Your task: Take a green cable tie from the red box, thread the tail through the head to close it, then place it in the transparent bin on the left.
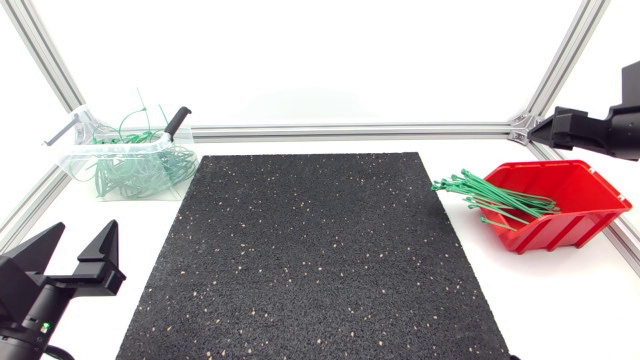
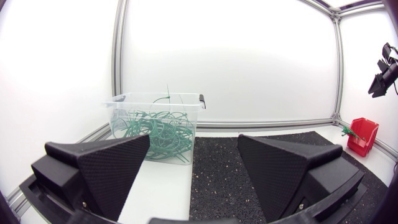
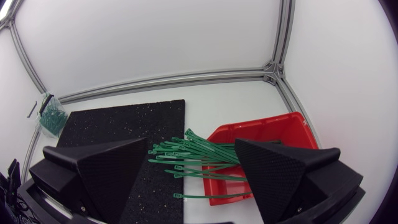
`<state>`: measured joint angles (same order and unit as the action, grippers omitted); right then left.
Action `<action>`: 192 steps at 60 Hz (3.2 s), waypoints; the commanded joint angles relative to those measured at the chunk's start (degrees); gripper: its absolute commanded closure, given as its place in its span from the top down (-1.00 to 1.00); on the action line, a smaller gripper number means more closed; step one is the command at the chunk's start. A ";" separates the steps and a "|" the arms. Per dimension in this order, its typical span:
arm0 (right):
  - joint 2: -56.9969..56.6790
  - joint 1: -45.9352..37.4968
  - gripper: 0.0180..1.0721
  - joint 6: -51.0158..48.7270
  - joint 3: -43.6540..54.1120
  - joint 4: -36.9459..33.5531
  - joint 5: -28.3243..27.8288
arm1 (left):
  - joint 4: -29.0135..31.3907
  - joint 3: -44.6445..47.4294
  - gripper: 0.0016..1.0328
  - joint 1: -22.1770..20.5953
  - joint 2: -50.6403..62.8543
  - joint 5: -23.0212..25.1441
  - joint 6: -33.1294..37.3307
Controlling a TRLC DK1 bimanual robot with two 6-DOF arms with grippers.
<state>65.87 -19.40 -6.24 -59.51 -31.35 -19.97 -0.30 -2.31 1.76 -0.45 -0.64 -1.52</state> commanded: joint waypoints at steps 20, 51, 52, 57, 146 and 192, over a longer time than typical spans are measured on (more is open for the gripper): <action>14.38 0.41 0.93 -21.88 -20.04 -21.91 -1.48 | 1.26 2.22 0.91 0.09 -0.26 0.47 -0.59; 24.49 0.24 0.93 -62.31 -26.01 -40.28 -0.16 | 1.26 2.22 0.91 0.00 -0.26 0.47 -0.59; 24.57 0.33 0.93 -63.19 -25.57 -40.28 -0.16 | 1.26 2.22 0.91 0.00 -0.26 0.47 -0.59; 24.22 0.77 0.93 -69.43 -22.67 -40.45 -0.25 | 1.26 2.22 0.91 0.00 -0.26 0.47 -0.59; 26.16 5.25 0.03 -87.45 -0.61 -15.40 5.29 | 1.35 2.22 0.91 -0.18 -0.17 0.47 -0.59; 26.33 4.98 -0.59 -87.54 1.06 -12.06 6.08 | 1.35 2.22 0.91 -0.09 -0.26 0.47 -0.59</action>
<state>92.38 -14.35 -92.20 -59.88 -43.48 -13.67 -0.30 -2.31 1.76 -0.45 -0.64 -1.52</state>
